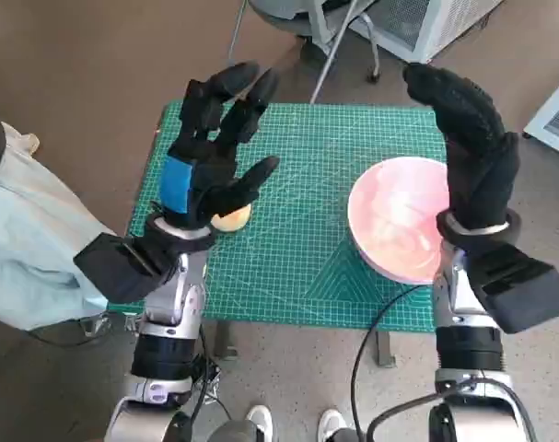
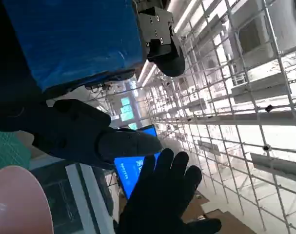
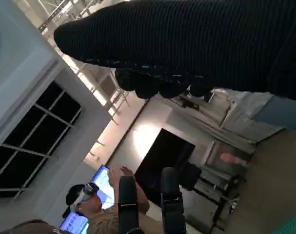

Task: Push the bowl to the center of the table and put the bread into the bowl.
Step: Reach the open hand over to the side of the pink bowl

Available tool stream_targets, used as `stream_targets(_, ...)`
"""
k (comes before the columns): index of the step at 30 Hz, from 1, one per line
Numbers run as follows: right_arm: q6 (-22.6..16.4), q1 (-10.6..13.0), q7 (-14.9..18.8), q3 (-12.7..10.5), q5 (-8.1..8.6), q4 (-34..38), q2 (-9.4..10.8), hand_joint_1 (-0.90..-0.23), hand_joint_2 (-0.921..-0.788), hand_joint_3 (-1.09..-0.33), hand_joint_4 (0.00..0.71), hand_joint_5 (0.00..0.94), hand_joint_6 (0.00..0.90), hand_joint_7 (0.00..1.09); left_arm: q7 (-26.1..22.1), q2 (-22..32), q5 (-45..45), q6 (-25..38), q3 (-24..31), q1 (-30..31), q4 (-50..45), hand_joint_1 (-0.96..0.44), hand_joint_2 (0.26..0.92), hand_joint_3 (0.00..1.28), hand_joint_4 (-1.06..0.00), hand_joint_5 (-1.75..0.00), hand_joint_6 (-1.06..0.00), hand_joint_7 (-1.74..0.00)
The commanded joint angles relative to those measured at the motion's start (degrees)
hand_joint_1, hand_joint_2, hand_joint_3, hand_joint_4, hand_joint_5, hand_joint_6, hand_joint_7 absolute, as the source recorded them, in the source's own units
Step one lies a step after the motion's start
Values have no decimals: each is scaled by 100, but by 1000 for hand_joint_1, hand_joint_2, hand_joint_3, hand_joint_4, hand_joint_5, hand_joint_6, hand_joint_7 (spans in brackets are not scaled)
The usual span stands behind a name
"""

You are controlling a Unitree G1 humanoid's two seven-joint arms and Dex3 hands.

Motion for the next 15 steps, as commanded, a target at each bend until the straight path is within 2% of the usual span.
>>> stream_targets(1, 30, 74, 52, -19, 9, 108, 13, -548, -921, -720, 351, 0, 31, 753, 0, 21, -15, -21, -7, 32, -24, -355, 921, 273, -360, -60, -38, -850)
stream_targets(15, 3, 89, 111, -32, 40, 187, 5, -549, -921, -718, 346, 0, 28, 752, 29, 33, 11, -44, 13, 12, 19, -326, 921, 280, -360, -62, -41, -845)
